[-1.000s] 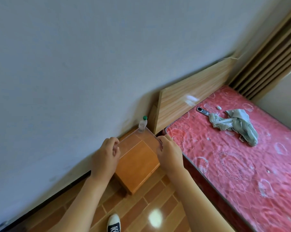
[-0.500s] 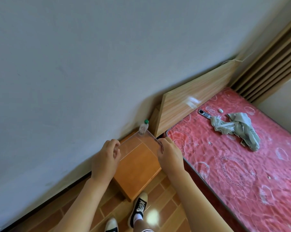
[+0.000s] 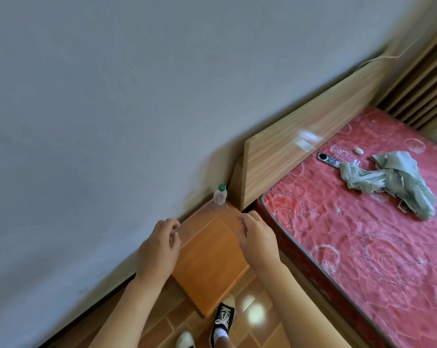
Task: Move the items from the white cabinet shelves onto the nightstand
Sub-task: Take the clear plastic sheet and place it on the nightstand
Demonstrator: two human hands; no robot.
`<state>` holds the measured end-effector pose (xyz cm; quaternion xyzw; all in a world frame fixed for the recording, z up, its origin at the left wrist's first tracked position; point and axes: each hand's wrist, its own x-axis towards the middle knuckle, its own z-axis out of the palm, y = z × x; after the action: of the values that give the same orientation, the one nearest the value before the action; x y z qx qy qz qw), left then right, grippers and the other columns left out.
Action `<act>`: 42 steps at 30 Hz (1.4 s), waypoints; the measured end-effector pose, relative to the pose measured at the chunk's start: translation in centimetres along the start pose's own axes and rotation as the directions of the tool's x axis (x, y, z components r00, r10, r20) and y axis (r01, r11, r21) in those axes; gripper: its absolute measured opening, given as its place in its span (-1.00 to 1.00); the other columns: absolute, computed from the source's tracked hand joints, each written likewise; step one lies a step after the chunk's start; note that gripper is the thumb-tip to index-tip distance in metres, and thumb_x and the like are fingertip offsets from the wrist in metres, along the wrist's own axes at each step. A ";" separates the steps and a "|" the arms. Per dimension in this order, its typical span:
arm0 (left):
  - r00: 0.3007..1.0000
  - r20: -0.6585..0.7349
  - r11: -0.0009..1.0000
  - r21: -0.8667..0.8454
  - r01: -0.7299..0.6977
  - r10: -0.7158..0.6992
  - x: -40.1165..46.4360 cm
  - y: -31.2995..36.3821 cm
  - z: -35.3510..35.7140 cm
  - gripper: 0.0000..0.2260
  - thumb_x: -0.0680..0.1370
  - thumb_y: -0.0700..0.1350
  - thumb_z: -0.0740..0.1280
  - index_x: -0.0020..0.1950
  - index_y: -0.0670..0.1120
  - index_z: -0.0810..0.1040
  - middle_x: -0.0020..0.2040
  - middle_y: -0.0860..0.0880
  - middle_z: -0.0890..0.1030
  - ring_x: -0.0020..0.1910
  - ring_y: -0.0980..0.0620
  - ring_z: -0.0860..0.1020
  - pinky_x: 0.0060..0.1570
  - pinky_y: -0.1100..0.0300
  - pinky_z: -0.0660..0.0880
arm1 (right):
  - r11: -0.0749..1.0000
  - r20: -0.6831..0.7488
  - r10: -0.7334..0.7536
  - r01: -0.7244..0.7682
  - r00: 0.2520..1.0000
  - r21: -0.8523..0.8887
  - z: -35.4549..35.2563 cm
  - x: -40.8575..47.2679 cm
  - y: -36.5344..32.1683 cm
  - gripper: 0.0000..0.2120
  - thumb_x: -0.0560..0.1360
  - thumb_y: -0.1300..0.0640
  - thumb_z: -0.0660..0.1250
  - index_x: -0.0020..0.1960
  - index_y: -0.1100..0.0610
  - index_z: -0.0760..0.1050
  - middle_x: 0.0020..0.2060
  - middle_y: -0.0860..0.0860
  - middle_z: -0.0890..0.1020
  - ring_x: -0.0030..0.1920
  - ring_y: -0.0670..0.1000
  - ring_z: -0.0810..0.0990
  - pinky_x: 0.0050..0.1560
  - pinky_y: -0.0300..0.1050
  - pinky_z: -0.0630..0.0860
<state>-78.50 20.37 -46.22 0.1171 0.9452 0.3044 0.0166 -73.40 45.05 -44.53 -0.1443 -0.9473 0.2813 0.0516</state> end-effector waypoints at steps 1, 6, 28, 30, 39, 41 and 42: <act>1.000 0.021 1.000 0.010 0.012 -0.012 0.5 0.0 0.6 -0.83 0.60 -0.23 0.40 0.16 -0.03 0.56 0.00 0.09 0.58 -0.27 0.21 0.55 -0.35 0.52 0.29 | 1.000 0.013 -0.003 0.003 1.000 0.006 0.3 0.6 0.7 -0.74 0.65 0.20 0.25 0.27 0.09 0.62 -0.06 -0.16 0.49 -0.16 -0.03 0.58 -0.17 0.00 0.58; 0.990 0.121 0.997 0.032 0.072 -0.075 2.1 0.5 3.4 -0.81 0.63 -0.21 0.37 0.22 -0.03 0.55 0.03 0.10 0.60 -0.18 0.27 0.58 -0.33 0.56 0.41 | 1.000 0.096 0.004 -0.005 0.995 0.012 1.5 3.2 3.8 -0.71 0.63 0.25 0.26 0.30 0.11 0.60 -0.06 -0.08 0.54 -0.15 -0.01 0.58 -0.19 -0.08 0.55; 0.951 0.227 0.971 0.166 0.173 -0.209 8.3 -7.7 14.8 -0.80 0.66 -0.17 0.31 0.27 -0.01 0.56 0.12 0.08 0.64 -0.05 0.23 0.57 -0.25 0.55 0.40 | 0.994 0.214 0.074 -0.089 0.974 0.064 16.5 9.4 12.5 -0.70 0.66 0.25 0.29 0.36 0.08 0.59 -0.04 -0.08 0.53 -0.17 -0.06 0.55 -0.27 -0.25 0.52; 0.951 0.233 0.974 0.147 0.172 -0.203 8.8 -9.3 16.3 -0.80 0.67 -0.17 0.30 0.29 -0.02 0.55 0.15 0.07 0.63 0.02 0.19 0.59 -0.17 0.55 0.39 | 0.994 0.218 0.073 -0.088 0.973 0.062 18.3 9.5 13.2 -0.69 0.66 0.26 0.29 0.38 0.09 0.58 -0.03 -0.06 0.54 -0.16 -0.05 0.55 -0.25 -0.27 0.51; 0.962 0.166 0.975 0.079 0.206 -0.216 11.4 -14.7 22.4 -0.82 0.67 -0.20 0.29 0.25 -0.07 0.56 0.11 0.02 0.61 -0.09 0.24 0.54 -0.22 0.58 0.43 | 0.993 0.167 0.075 -0.089 0.983 0.080 25.4 11.7 16.0 -0.71 0.66 0.29 0.27 0.35 0.16 0.60 -0.01 -0.02 0.55 -0.11 -0.01 0.56 -0.18 -0.12 0.61; 0.967 0.150 0.977 0.079 0.197 -0.207 11.9 -15.8 23.7 -0.82 0.68 -0.18 0.28 0.26 -0.05 0.57 0.12 0.03 0.62 -0.04 0.20 0.56 -0.25 0.57 0.41 | 0.993 0.153 0.064 -0.078 0.986 0.088 26.7 12.2 16.4 -0.71 0.66 0.30 0.27 0.33 0.17 0.60 -0.02 -0.01 0.55 -0.12 0.01 0.57 -0.17 -0.08 0.61; 0.967 0.148 0.977 0.077 0.197 -0.207 12.3 -16.3 24.3 -0.82 0.68 -0.17 0.28 0.26 -0.05 0.57 0.13 0.03 0.62 -0.02 0.19 0.57 -0.25 0.56 0.41 | 0.993 0.148 0.059 -0.073 0.987 0.089 27.3 12.5 16.7 -0.71 0.66 0.31 0.27 0.33 0.17 0.60 -0.02 -0.01 0.54 -0.13 0.03 0.57 -0.18 -0.05 0.61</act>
<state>-91.36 24.25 -74.95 0.0439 0.9569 0.2621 0.1174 -86.12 48.07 -76.31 -0.1521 -0.9290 0.3368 -0.0199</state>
